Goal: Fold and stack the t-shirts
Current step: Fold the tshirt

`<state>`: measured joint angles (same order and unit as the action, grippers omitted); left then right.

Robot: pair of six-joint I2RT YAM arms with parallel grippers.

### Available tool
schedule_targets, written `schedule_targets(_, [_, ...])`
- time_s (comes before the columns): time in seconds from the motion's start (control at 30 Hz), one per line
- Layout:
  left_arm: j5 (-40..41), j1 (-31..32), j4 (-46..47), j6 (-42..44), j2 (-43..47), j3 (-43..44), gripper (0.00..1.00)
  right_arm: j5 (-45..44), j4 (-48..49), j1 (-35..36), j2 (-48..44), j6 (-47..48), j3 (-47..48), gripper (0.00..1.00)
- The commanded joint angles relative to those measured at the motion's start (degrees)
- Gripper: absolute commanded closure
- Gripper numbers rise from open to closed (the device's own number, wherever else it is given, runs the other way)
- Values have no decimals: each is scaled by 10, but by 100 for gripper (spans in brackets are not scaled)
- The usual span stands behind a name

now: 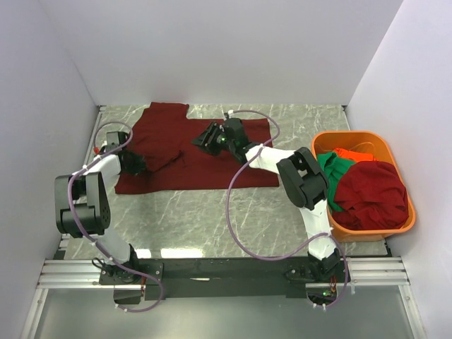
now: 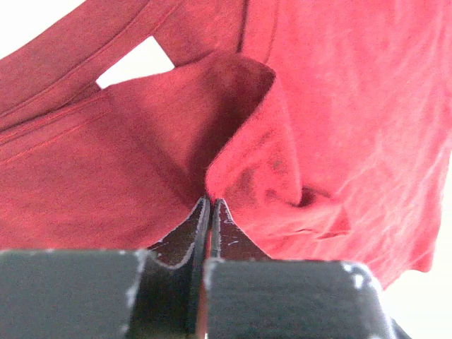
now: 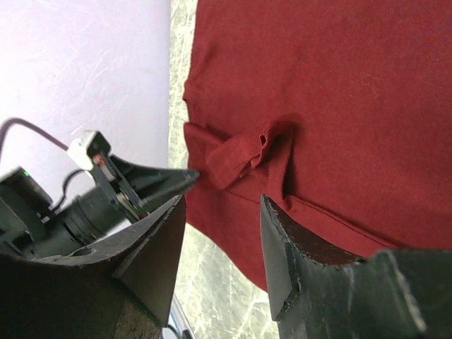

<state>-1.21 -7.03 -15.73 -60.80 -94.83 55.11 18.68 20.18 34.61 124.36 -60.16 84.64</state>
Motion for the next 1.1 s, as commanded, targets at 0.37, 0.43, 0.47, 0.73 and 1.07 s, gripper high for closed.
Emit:
schedule_targets(0.37, [-17,1,19,-9,-98,143,99,-44,-25,-1,-87,83,-55,47])
schedule_targets(0.43, [-23,2,19,-8,-119,160,99,-51,-32,-2,-97,96,-68,47])
schedule_targets(0.47, [-25,2,19,-7,-126,175,99,-57,-36,-2,-99,101,-73,47])
schedule_targets(0.73, [-65,-12,46,-25,-174,216,99,-81,-70,-2,-126,148,-93,47])
schedule_targets(1.07, [-105,-36,95,-56,-205,240,99,-88,-95,-2,-133,181,-100,47])
